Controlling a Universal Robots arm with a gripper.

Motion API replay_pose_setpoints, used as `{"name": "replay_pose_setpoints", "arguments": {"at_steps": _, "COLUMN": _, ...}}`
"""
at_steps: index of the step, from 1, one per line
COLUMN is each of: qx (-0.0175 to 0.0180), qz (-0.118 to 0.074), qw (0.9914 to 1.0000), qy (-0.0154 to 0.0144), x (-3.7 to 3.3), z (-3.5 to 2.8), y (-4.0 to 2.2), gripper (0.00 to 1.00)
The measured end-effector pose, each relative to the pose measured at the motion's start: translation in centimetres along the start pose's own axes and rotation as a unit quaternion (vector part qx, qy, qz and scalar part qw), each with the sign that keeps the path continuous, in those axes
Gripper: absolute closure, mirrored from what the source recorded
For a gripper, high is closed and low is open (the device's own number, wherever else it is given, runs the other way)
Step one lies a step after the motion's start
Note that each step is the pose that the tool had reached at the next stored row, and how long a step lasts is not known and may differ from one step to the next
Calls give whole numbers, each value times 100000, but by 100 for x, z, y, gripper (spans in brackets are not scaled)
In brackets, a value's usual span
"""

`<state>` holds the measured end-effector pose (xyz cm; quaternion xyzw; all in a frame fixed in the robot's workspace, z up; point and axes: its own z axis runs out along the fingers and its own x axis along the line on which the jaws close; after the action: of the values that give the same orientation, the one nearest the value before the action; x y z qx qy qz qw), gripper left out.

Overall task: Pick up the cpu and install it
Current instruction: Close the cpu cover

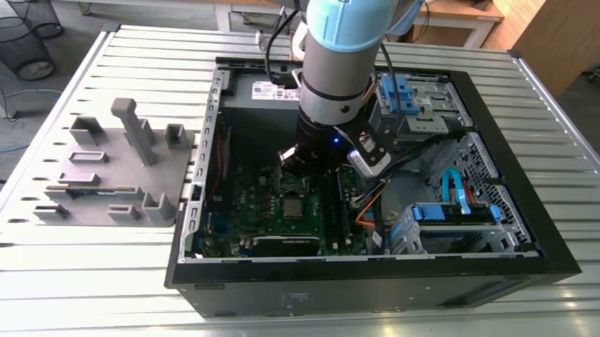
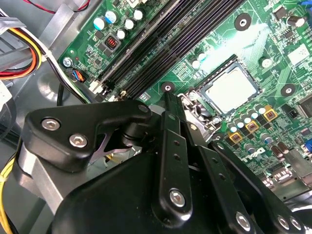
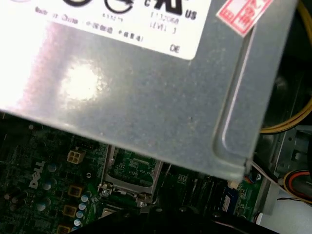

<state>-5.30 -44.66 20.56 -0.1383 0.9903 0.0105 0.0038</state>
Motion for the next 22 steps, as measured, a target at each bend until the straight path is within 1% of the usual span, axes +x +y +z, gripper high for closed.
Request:
{"name": "replay_pose_setpoints", "arguments": {"at_steps": 5, "qx": 0, "qz": -204, "qw": 100000, "qy": 5, "x": -8, "z": 0, "y": 7, "gripper": 89}}
{"name": "replay_pose_setpoints", "arguments": {"at_steps": 8, "qx": -1, "qz": -499, "qw": 99999, "qy": 12, "x": -17, "z": 3, "y": 25, "gripper": 89}}
{"name": "replay_pose_setpoints", "arguments": {"at_steps": 15, "qx": -12, "qz": -650, "qw": 99998, "qy": 16, "x": -28, "z": 33, "y": 47, "gripper": 89}}
{"name": "replay_pose_setpoints", "arguments": {"at_steps": 22, "qx": -146, "qz": -659, "qw": 99998, "qy": -31, "x": -36, "z": 48, "y": 74, "gripper": 89}}
